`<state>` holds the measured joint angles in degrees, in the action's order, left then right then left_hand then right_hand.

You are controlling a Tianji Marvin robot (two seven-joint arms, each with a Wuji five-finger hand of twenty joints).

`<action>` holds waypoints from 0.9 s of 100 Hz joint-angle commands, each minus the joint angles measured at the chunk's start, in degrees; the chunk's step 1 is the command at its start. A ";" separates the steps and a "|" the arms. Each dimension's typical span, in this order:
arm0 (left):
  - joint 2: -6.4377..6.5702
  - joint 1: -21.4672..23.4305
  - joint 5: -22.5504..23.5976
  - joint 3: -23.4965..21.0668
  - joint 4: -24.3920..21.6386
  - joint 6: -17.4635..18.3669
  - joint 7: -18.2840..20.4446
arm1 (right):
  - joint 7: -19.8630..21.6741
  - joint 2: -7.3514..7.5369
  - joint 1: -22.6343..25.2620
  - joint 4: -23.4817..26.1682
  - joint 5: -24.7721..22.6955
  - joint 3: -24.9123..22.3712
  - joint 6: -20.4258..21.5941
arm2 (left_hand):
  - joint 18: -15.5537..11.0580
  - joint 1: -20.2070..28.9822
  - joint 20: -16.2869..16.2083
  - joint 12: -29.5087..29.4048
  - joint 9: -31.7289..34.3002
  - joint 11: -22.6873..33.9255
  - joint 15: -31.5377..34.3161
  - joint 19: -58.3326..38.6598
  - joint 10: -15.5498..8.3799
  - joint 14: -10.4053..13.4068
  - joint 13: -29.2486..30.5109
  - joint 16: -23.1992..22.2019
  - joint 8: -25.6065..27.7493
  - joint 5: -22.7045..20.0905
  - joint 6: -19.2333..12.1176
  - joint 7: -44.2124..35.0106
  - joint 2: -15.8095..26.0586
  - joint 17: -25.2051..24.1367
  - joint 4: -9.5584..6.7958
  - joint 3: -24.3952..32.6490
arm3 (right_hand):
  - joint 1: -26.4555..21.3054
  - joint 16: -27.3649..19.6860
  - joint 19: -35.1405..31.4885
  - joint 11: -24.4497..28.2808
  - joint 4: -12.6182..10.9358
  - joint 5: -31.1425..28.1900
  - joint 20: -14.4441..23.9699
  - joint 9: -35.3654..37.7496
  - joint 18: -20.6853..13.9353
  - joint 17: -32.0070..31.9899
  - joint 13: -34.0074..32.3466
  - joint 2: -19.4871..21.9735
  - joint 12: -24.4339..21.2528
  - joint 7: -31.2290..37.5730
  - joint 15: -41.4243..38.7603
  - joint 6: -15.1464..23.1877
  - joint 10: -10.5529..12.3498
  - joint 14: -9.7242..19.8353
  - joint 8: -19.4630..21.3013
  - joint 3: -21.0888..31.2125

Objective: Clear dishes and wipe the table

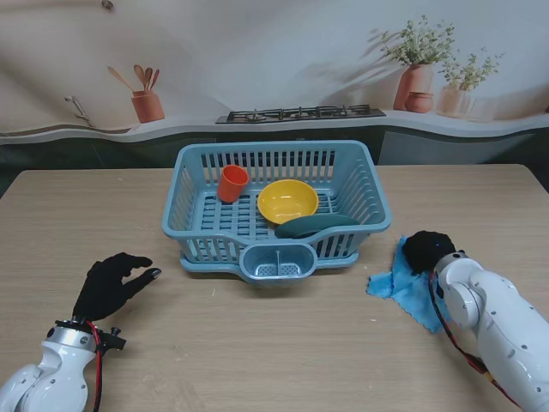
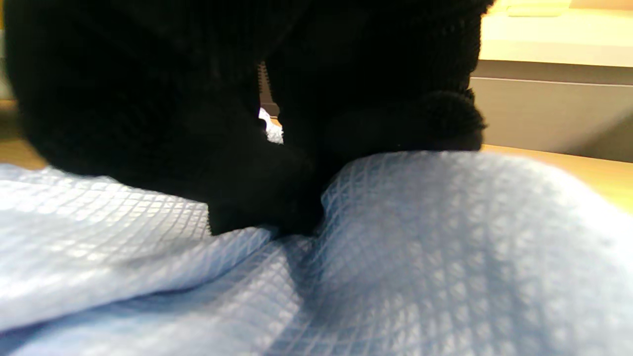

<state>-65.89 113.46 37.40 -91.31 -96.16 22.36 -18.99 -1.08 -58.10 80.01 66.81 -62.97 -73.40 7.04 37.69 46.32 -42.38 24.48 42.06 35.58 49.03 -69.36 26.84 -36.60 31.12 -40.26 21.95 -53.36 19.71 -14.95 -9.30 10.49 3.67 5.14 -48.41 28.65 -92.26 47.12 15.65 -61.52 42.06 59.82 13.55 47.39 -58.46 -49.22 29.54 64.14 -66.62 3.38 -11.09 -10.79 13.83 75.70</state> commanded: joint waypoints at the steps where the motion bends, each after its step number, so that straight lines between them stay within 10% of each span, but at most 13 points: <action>1: -0.19 0.25 -0.18 -0.03 -0.20 0.10 0.65 | 1.23 0.85 3.23 0.53 -0.87 -1.12 1.31 | 0.90 2.36 -0.80 0.08 0.18 -0.17 0.92 -0.78 1.23 -2.54 0.76 -0.73 0.81 -2.09 -0.86 0.81 2.60 -0.32 -1.60 -1.24 | -0.80 0.29 0.02 0.52 -0.23 -1.26 1.24 1.55 -2.98 -0.46 -0.50 0.81 0.07 -1.84 -0.95 -0.63 0.96 -1.46 -0.65 1.57; 39: -0.20 0.20 -0.23 -0.03 -0.04 0.30 0.61 | 2.66 1.09 11.81 6.89 -4.05 -10.90 7.24 | 0.82 2.51 -0.80 0.07 0.15 -0.19 0.91 -0.77 1.25 -2.56 0.75 -0.72 0.82 -2.08 -0.81 0.81 2.66 -0.34 -1.63 -1.49 | -0.80 0.30 0.02 0.37 -0.21 -1.34 1.35 1.61 -2.78 -0.44 -0.53 0.70 0.26 -1.88 -0.98 -0.61 1.01 -1.49 -0.44 1.67; 90: -0.38 0.38 0.02 -0.06 0.08 0.57 -0.47 | -2.19 0.37 -7.06 -8.04 2.04 9.24 -4.78 | 0.85 2.67 -0.80 0.08 0.16 -0.18 0.92 -0.78 1.26 -2.60 0.76 -0.73 0.82 -2.12 -0.87 0.81 2.77 -0.32 -1.68 -1.81 | -0.78 0.31 0.09 0.39 -0.20 -1.43 1.39 1.54 -3.12 -0.47 -0.47 0.88 0.41 -2.04 -0.97 -0.36 1.29 -1.24 -0.15 1.56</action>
<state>-65.96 113.52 37.48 -91.33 -95.90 22.67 -19.83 -4.85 -56.27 73.94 60.17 -60.29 -65.00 1.65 37.69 46.32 -42.38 24.48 42.06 35.57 49.03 -69.36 26.84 -36.60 31.13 -40.26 22.31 -53.36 19.67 -14.95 -8.67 10.50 3.67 5.06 -47.88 28.65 -92.26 49.45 15.67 -62.63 42.71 60.19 13.71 47.30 -58.46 -49.79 32.73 69.02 -66.62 4.83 -12.45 -10.92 18.33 77.34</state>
